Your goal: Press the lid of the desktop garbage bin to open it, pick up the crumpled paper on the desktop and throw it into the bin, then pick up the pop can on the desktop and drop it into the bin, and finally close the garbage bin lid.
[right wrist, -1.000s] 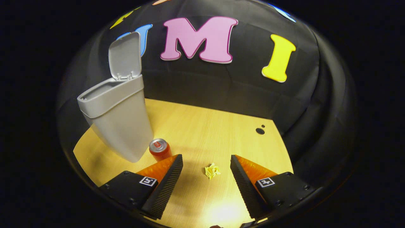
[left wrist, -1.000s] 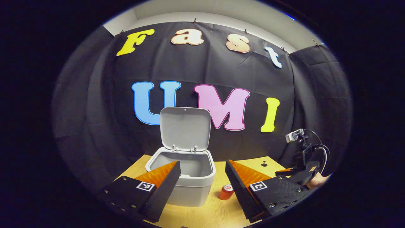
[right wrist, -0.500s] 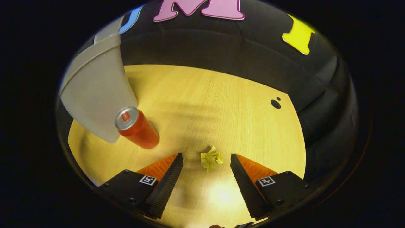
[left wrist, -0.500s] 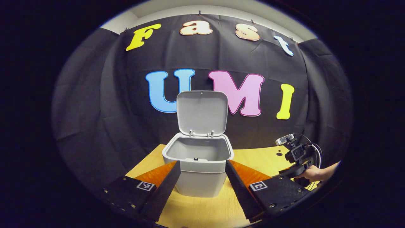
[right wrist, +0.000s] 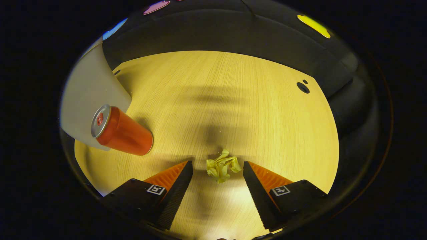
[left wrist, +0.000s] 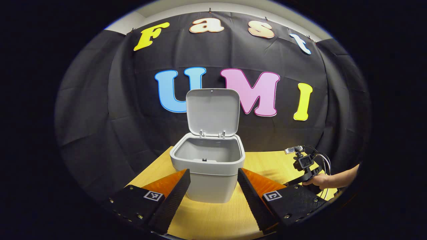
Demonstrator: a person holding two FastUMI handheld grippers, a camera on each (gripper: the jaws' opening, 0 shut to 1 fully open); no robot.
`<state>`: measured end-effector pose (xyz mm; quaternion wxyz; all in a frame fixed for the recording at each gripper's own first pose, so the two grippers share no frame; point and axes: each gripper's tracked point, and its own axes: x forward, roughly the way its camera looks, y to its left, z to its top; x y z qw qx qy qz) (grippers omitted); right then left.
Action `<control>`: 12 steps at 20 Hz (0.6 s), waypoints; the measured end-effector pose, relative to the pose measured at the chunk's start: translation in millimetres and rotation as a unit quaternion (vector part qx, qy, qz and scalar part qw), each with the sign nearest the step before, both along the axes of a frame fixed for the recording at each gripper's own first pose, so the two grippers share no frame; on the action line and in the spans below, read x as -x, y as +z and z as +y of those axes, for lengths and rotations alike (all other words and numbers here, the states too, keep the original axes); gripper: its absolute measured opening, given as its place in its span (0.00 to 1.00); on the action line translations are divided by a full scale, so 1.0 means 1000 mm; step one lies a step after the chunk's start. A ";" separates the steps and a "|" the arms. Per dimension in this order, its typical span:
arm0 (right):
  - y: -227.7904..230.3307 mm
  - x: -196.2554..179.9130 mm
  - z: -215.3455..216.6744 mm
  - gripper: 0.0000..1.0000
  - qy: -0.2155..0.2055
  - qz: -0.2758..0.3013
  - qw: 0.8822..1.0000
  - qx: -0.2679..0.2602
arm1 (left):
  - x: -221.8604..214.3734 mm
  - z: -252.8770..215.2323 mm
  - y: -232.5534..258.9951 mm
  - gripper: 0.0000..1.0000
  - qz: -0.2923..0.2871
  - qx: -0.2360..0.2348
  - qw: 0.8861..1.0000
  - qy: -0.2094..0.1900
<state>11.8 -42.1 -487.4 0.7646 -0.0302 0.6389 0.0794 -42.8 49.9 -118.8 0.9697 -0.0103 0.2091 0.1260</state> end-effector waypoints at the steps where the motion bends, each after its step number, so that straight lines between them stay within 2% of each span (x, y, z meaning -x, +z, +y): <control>1: -0.002 0.002 0.001 0.99 0.003 0.005 1.000 0.001 | 0.001 0.000 -0.002 0.93 0.002 0.000 1.000 0.002; 8: -0.014 0.001 -0.001 0.95 0.001 0.012 1.000 -0.012 | -0.002 -0.002 -0.005 0.93 0.007 -0.003 1.000 0.004; 10: -0.016 0.000 0.001 0.86 -0.009 0.013 1.000 -0.016 | -0.002 -0.002 -0.008 0.93 0.011 -0.004 1.000 0.005; 11: -0.014 0.001 -0.001 0.66 -0.008 0.015 1.000 -0.016 | -0.001 -0.002 -0.009 0.93 0.013 -0.004 1.000 0.005; 12: -0.013 -0.002 -0.002 0.75 -0.007 0.012 1.000 -0.016 | -0.001 -0.002 -0.010 0.93 0.014 -0.004 1.000 0.005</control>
